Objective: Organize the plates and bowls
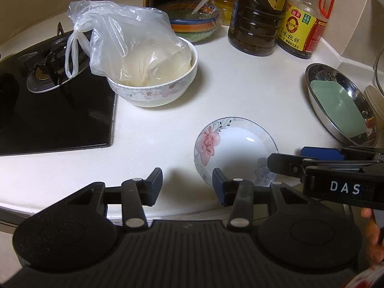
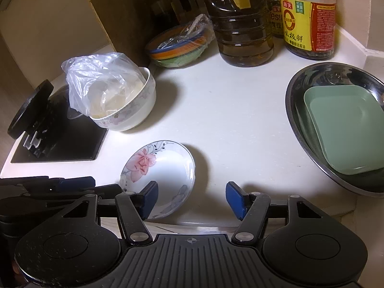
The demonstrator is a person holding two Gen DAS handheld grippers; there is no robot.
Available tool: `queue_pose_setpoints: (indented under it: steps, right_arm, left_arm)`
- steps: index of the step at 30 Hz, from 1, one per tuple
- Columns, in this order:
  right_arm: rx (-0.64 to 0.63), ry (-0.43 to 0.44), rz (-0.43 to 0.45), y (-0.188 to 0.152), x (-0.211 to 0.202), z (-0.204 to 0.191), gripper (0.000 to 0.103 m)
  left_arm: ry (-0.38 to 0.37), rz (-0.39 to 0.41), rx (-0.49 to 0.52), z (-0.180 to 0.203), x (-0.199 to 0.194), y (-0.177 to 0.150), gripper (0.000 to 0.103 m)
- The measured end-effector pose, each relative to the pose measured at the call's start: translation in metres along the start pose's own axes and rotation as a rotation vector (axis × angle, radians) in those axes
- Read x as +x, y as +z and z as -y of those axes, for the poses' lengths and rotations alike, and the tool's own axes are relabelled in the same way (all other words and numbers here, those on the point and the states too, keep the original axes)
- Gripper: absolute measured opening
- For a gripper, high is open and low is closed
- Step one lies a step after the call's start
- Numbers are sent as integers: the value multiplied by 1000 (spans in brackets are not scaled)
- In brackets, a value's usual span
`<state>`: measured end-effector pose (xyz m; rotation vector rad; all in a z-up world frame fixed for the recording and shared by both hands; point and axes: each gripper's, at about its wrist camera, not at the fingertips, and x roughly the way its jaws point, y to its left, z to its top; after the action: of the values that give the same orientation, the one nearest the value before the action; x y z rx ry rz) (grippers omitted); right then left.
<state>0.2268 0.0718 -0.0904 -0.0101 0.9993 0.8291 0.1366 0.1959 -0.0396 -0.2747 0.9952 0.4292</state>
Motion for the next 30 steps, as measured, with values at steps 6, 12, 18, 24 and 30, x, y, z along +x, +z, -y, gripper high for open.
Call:
queue_pose_setpoints:
  steps: [6, 12, 18, 24, 30]
  right_arm:
    - [-6, -10, -15, -1, 11, -3, 53]
    - [0, -17, -20, -1, 18, -2, 42]
    - [-4, -22, -19, 0, 24, -3, 36]
    - [-5, -26, -17, 2, 29, -5, 32]
    - [-7, -20, -16, 2, 30, -6, 13]
  left_arm:
    - [-8, -9, 1, 0, 7, 2, 43]
    - [-23, -12, 14, 5, 15, 5, 42]
    - [-22, -14, 24, 7, 22, 9, 34]
    - [-18, -21, 22, 8, 27, 11, 26]
    - [-32, -23, 21, 9, 29, 13, 16]
